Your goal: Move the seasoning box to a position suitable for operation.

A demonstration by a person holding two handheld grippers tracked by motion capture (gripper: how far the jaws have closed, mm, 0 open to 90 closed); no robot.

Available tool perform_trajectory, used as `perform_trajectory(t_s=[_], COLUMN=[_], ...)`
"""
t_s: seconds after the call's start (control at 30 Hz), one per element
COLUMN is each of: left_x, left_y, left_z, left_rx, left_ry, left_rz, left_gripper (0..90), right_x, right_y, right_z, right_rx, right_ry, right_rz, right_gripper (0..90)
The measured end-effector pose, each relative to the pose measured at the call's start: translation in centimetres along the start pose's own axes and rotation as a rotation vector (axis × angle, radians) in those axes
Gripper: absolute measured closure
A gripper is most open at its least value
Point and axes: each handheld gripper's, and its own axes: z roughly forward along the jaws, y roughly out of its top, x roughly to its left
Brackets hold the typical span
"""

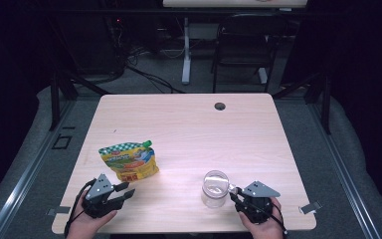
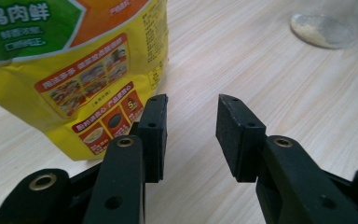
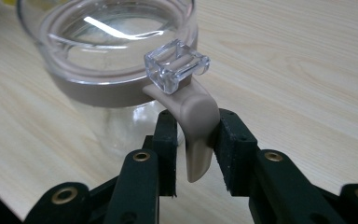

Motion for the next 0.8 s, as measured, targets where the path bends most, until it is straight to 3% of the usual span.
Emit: perform_trajectory(t_s=[0.27, 0.5, 0.63, 0.8], left_x=[0.0, -0.2, -0.4, -0.5], left_y=[0.0, 0.0, 0.1, 0.2], left_z=[0.2, 0.4, 0.5, 0.6], left_rx=[0.0, 0.003, 0.005, 0.009], left_ry=[-0.011, -0.022, -0.032, -0.035], left_rz=[-0.008, -0.007, -0.009, 0.0], left_gripper=[63.5, 63.4, 63.4, 63.4], right_x=[0.9, 0.9, 0.3, -0.2], right_y=[0.2, 0.6, 1.0, 1.1], right_z=[0.5, 1.2, 1.6, 1.8], right_rx=[-0.019, -0.03, -0.029, -0.046], right_ry=[0.059, 0.074, 0.072, 0.076], right_rz=[-0.051, -0.118, -0.101, -0.053], right_gripper=[71.6, 72.5, 71.8, 63.7])
